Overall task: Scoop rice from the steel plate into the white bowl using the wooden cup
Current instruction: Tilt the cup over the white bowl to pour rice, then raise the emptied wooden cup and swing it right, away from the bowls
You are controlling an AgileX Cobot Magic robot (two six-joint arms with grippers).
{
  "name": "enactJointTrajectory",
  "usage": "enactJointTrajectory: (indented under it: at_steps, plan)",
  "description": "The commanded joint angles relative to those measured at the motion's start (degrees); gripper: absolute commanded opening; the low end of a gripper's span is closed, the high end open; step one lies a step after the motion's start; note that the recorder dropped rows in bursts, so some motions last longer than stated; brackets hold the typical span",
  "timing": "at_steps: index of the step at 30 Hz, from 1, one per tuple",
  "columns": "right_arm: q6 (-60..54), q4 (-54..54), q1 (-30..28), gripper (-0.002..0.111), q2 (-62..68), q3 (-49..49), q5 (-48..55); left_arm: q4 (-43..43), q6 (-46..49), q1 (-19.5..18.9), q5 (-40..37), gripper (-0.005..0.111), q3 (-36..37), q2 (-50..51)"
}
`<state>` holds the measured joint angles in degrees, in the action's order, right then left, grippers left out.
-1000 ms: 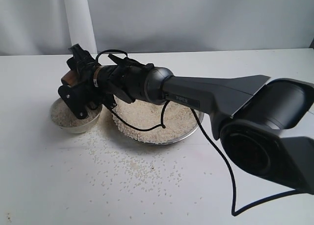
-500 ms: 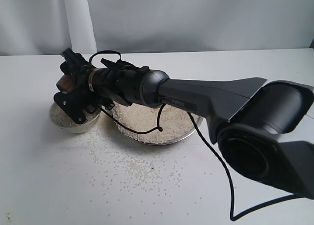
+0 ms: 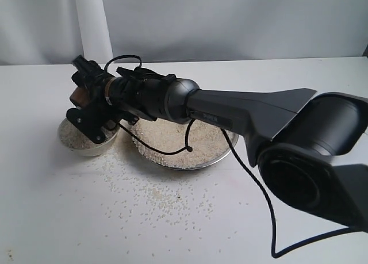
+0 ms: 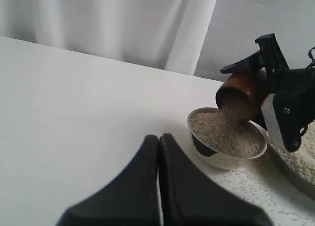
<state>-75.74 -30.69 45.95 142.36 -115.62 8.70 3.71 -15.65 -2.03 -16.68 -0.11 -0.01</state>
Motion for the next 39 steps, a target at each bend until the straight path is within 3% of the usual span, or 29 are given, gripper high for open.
enactJointTrajectory:
  at_steps: [1, 4, 12, 23, 30, 39]
  plan:
    - [1.7, -5.1, 0.4, 0.0, -2.1, -0.5, 1.3, -0.2, -0.1, 0.3, 0.3, 0.0, 0.1, 0.0]
    - [6.5, -13.9, 1.0, 0.0, -2.0, -0.5, 4.8, -0.2, -0.1, 0.3, 0.3, 0.0, 0.1, 0.0]
    - [33.0, -39.7, 2.6, 0.0, -2.0, -0.5, 7.5, -0.2, -0.1, 0.3, 0.3, 0.0, 0.1, 0.0]
    - [34.3, -41.3, 5.6, 0.0, -2.0, -0.5, 7.7, -0.2, -0.1, 0.3, 0.3, 0.0, 0.1, 0.0]
    - [34.3, -41.3, 5.4, 0.0, -2.0, -0.5, 14.3, -0.2, -0.1, 0.3, 0.3, 0.0, 0.1, 0.0]
    - [44.1, -44.2, 5.4, 0.0, -4.4, -0.5, 18.3, -0.2, -0.1, 0.3, 0.3, 0.0, 0.1, 0.0]
